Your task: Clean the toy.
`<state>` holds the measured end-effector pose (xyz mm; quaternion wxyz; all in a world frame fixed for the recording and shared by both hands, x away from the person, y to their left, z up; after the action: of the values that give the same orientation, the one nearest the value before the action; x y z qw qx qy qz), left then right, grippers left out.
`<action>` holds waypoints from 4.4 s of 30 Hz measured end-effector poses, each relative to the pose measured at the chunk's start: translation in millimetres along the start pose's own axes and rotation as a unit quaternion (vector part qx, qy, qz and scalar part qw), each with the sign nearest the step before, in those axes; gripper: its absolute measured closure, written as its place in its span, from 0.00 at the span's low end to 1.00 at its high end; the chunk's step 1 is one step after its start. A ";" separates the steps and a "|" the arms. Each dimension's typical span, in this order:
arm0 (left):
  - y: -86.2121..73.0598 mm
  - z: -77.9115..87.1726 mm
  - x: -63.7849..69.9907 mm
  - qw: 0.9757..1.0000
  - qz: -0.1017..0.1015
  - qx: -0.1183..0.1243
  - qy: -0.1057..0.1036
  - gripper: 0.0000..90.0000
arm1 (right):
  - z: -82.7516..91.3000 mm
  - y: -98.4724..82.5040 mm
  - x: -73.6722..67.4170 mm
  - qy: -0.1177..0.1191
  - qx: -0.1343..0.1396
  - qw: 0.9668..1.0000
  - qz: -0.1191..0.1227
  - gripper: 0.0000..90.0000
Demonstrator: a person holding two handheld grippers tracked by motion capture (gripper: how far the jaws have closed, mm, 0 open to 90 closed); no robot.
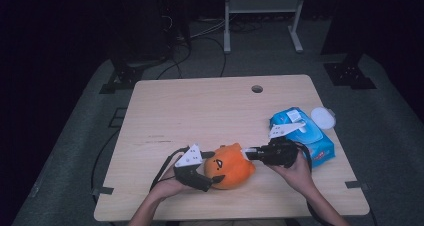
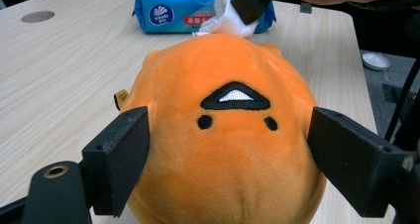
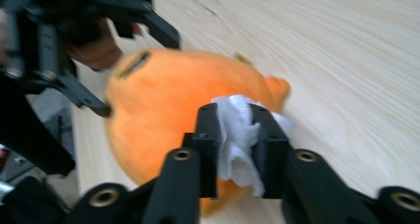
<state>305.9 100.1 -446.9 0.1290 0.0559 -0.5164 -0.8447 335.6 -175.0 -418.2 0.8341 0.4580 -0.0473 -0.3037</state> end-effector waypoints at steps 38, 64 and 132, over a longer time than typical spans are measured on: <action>-1.4 3.0 -2.6 1.000 -0.006 -0.031 -0.002 0.27 | -14.9 21.4 -30.2 -0.010 -0.023 0.997 0.069 0.82; -4.7 2.3 -6.4 1.000 -0.009 -0.024 -0.004 0.27 | 40.8 49.8 -84.6 0.110 0.035 0.990 0.076 0.93; 11.3 0.1 -28.0 0.999 -0.007 -0.042 0.006 0.37 | -8.1 7.0 -51.6 -0.106 -0.078 0.973 0.190 0.86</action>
<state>334.7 103.1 -438.0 0.1280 0.0591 -0.4794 -0.8662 299.9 -137.9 -407.0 0.9002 0.3392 -0.1972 -0.1892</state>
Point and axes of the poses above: each handheld gripper's, and its own axes: z roughly backward along the jaws, y roughly out of its top, x roughly to its right, the point moved 2 cm from there along -z, roughly forward along the jaws, and after that the axes turned 5 degrees about -y, right-handed, at the moved point
